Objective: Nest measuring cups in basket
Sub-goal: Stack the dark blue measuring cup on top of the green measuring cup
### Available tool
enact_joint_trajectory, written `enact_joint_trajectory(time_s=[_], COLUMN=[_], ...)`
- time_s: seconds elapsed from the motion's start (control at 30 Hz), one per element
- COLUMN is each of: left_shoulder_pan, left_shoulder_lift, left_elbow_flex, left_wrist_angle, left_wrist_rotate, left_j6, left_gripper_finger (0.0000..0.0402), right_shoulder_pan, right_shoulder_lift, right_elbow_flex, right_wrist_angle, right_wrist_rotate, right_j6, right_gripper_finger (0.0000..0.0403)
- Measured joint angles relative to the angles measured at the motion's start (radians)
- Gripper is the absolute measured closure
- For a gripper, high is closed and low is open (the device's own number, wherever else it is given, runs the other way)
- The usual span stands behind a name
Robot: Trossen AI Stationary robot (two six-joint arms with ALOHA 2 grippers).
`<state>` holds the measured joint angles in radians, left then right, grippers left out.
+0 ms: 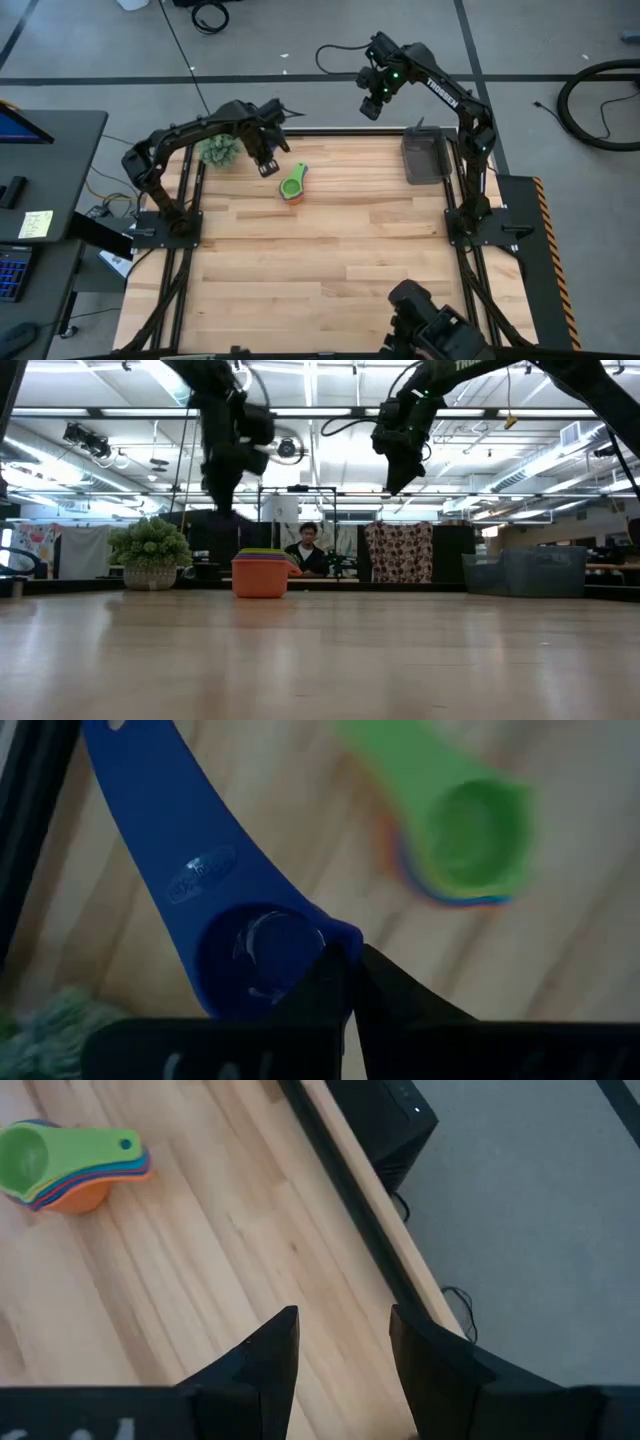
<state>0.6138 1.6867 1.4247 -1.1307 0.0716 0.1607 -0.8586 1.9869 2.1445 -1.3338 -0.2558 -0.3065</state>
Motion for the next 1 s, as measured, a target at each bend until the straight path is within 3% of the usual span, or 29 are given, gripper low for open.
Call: enact_joint_trajectory(time_s=[0.2,0.43,0.63,1.0], left_shoulder_pan=[-0.164,-0.275,-0.299,-0.297], left_shoulder_lift=[-0.002,0.037,0.116,0.128], left_elbow_flex=[0.064,0.064,0.063,0.055], left_wrist_angle=[0.001,0.09,0.152,0.144], left_wrist_rotate=[0.025,0.028,0.019,-0.031], left_j6=[-0.167,-0.336,-0.36,-0.412], left_gripper_finger=[0.0389,0.0389,0.0389,0.0389], right_shoulder_pan=[-0.036,-0.054,-0.056,-0.056], right_shoulder_lift=[0.0,0.0,0.0,0.0], right_elbow_flex=[0.0,0.0,0.0,0.0], right_wrist_angle=[-0.001,-0.014,-0.016,-0.063], right_wrist_rotate=[0.0,0.0,0.0,0.0], right_j6=[0.0,-0.009,-0.011,-0.038], right_gripper_finger=[0.0238,0.0238,0.0238,0.0238])
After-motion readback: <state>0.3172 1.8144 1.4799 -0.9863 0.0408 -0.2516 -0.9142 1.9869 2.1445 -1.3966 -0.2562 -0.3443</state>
